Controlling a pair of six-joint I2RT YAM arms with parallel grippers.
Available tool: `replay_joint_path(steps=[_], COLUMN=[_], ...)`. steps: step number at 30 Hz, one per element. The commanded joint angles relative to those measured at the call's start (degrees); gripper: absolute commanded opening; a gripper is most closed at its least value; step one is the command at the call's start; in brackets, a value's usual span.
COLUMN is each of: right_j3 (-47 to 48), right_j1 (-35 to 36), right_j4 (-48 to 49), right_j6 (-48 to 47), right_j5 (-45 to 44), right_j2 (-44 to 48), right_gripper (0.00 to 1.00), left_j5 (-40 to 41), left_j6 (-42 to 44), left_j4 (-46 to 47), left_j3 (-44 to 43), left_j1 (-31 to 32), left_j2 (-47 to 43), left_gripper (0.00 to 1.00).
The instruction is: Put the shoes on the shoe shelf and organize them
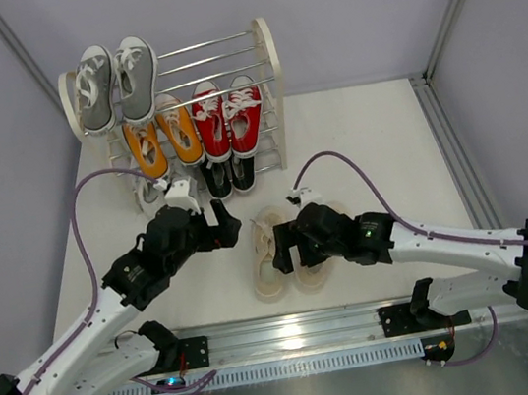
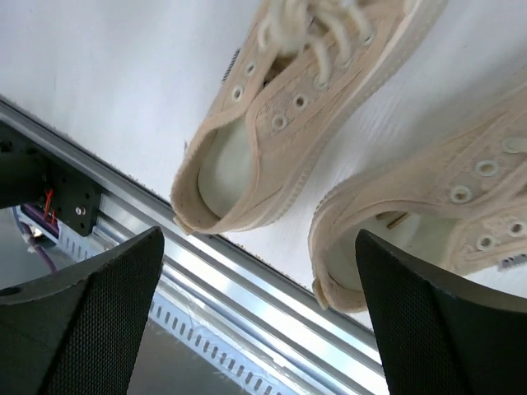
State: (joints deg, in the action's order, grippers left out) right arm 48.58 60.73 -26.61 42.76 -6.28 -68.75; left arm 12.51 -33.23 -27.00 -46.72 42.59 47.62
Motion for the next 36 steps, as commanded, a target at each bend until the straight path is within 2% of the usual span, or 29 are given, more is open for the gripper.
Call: replay_joint_path(steps=[1,3,5,7,9,10,11,13,14,15,16,20,26,32,36], right_j3=[-0.3,-0.8,-1.7,-3.6,-9.2,-11.6,-14.1,-20.9,-22.5,-24.3,-24.8,-25.5,-25.9,-22.0,-20.7], right_j1=[0.2,0.2,0.1,-2.5,-8.1,-15.7,-20.3,-29.3,-31.4,-32.9,-35.0,-38.6,-39.2,-39.1,-38.9], right_j4=[-1.9,-6.1,-12.6,-16.7,-16.8,-15.2,-11.6,-7.8,-5.1,-4.7,-4.0,3.7,17.4,23.0,23.9], right_j6=[1.3,2.1,7.0,13.0,12.6,11.5,9.5,7.8,6.8,6.6,5.8,1.0,-2.3,-5.7,-6.7], right_j5=[-8.1,-12.7,-23.1,-28.5,-27.8,-24.7,-19.9,-16.2,-14.4,-14.1,-14.0,-6.7,4.3,11.3,14.4], right_j2=[6.9,9.2,12.8,15.2,19.0,20.3,21.9,26.3,27.6,29.1,29.3,22.5,7.2,-3.6,-5.4], right_gripper=[0.97,0.97,0.98,0.97,0.97,1.00,0.94,0.66,0.46,0.05,0.04,0.04,0.04,0.04,0.04], left_j5=[1.1,1.8,2.0,1.4,0.2,-0.2,-0.2,0.5,0.8,1.5,2.2,-0.6,-2.7,-2.7,-2.6], left_j6=[-2.1,-3.6,-4.7,-6.1,-7.1,-7.8,-8.2,-8.8,-9.1,-9.7,-10.5,-13.2,-15.0,-15.6,-15.8], left_j4=[2.9,4.1,5.3,6.5,8.7,9.4,10.1,11.8,12.4,13.1,15.4,20.1,24.1,25.4,25.6], left_j3=[2.9,4.4,7.1,8.6,9.5,10.1,11.2,12.1,13.0,13.7,14.4,16.5,18.9,19.9,20.3], left_j1=[0.4,0.5,0.5,0.5,0.6,0.7,0.7,0.7,0.7,0.7,0.7,0.7,0.7,0.7,0.7], left_j2=[-2.1,-2.6,-2.1,-1.2,0.3,0.9,1.5,4.0,4.8,6.3,6.8,9.5,12.9,13.0,12.7], left_gripper=[1.00,0.98,0.93,0.89,0.82,0.78,0.68,0.49,0.22,0.08,0.00,0.00,0.00,0.00,0.00])
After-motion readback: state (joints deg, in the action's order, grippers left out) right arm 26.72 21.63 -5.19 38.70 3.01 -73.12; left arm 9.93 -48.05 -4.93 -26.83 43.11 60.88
